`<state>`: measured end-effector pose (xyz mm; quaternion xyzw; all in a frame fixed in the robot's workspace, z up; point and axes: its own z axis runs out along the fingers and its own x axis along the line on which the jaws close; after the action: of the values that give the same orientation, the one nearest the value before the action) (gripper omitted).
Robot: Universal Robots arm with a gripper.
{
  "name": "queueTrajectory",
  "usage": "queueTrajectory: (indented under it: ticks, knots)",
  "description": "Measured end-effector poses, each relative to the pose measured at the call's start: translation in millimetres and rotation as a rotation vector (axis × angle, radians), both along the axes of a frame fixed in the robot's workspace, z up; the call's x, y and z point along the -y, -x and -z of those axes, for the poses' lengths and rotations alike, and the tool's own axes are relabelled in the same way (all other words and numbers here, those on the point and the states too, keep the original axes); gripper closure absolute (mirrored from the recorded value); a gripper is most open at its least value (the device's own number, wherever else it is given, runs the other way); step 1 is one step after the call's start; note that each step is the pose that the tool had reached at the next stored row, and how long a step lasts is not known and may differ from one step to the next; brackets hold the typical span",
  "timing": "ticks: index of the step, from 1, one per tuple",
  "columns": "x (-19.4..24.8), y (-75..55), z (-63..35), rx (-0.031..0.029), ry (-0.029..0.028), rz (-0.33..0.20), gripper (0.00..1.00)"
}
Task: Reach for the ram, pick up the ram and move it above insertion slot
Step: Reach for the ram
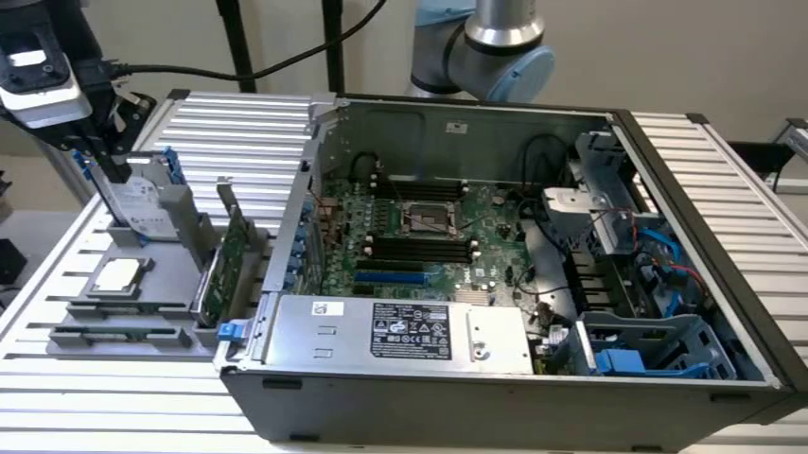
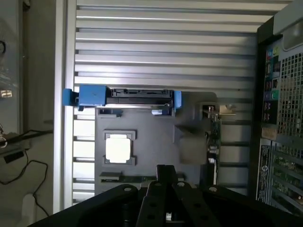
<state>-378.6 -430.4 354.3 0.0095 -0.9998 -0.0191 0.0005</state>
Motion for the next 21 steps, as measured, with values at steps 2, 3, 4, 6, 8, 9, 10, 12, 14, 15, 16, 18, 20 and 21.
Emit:
queueTrajectory:
  ticks: [2,3,4,6,8,9,10,12,14,15,16,18,20,21]
  knots:
    - [9.0,0.2,0.2,0.0,0.0,0.0,0.89]
    - [13.5,0.4,0.4,0.0,0.0,0.0,0.89]
    - [18.0,0.8,0.7,0.0001,0.0,0.0,0.89]
    - [26.9,2.0,1.4,0.0,0.0,0.0,0.89]
    - [36.4,3.4,2.3,0.0001,0.0,0.0,0.89]
    - [40.6,4.3,2.7,0.0,0.0,0.0,0.89]
    - [44.8,5.4,3.1,0.0001,0.0,0.0,0.89]
    - [52.3,8.2,3.8,0.0,0.0001,0.0,0.89]
    - [57.8,12.6,4.4,0.0,0.0,0.0,0.89]
    - [59.9,15.6,4.5,0.0,0.0001,0.0,0.89]
    - [61.7,18.9,4.7,0.0,0.0001,0.0,0.89]
    - [63.5,25.5,5.0,0.0003,0.0001,0.0,0.89]
    - [63.6,25.6,4.9,0.0001,0.0002,0.0,0.89]
    - [63.5,25.7,4.9,0.0,0.0002,0.0,0.89]
